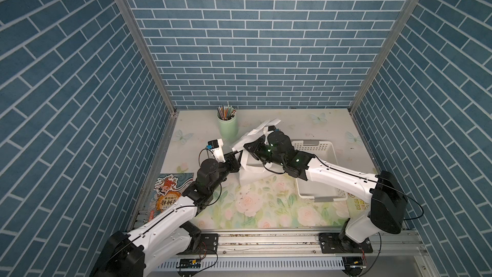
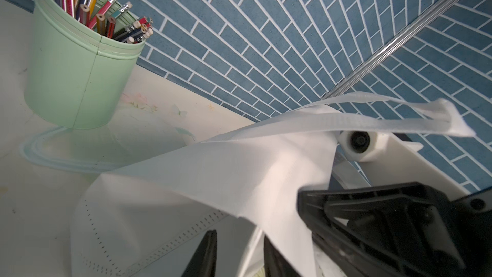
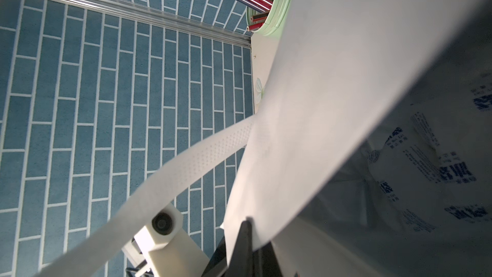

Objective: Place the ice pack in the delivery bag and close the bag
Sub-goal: Seal the delivery bag at the center of the board.

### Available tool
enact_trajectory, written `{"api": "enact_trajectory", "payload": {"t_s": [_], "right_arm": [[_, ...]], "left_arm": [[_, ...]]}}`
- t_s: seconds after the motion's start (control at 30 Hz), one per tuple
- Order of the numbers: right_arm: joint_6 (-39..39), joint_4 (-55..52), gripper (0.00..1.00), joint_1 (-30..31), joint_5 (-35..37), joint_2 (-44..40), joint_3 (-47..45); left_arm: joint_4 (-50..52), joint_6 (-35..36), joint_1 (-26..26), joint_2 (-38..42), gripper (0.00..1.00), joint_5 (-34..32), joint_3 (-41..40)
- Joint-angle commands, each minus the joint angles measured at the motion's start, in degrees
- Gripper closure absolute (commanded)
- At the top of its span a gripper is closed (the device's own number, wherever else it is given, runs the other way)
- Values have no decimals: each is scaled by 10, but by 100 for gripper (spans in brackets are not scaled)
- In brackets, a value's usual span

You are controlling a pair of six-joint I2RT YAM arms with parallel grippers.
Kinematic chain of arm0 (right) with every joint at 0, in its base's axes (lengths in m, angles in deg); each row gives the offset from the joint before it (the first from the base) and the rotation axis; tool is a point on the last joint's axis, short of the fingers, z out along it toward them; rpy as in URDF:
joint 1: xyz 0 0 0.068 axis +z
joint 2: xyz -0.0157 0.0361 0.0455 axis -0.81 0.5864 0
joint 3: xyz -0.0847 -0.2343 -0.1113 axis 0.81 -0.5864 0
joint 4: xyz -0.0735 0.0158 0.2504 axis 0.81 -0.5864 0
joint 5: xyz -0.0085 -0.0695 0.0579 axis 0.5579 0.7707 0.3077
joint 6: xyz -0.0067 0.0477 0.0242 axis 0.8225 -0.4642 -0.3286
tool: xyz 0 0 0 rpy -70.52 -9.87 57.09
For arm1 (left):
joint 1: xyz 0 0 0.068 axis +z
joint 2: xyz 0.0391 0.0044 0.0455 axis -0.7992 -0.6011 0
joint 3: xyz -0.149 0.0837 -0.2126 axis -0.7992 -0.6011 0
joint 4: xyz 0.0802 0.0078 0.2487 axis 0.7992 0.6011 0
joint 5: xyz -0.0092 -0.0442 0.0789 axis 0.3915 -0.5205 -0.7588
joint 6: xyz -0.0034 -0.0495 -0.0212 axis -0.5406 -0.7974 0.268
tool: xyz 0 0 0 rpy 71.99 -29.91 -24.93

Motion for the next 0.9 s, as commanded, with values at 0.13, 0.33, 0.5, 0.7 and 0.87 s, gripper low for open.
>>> {"api": "enact_trajectory", "payload": {"t_s": [0.13, 0.33, 0.5, 0.7, 0.87], "right_arm": [[29, -10, 100, -5, 6, 6, -17], [33, -6, 100, -3, 5, 5, -19], [34, 3, 100, -2, 0, 2, -22], [42, 15, 100, 1, 4, -4, -18], [43, 27, 100, 2, 5, -6, -16]], "left_arm": [[37, 2, 4, 46, 72, -18, -31], [18, -4, 4, 56, 76, -6, -40], [-1, -4, 4, 20, 89, 18, -22], [-41, -5, 5, 2, 98, 58, -17], [-50, -4, 4, 10, 99, 71, -19]]}}
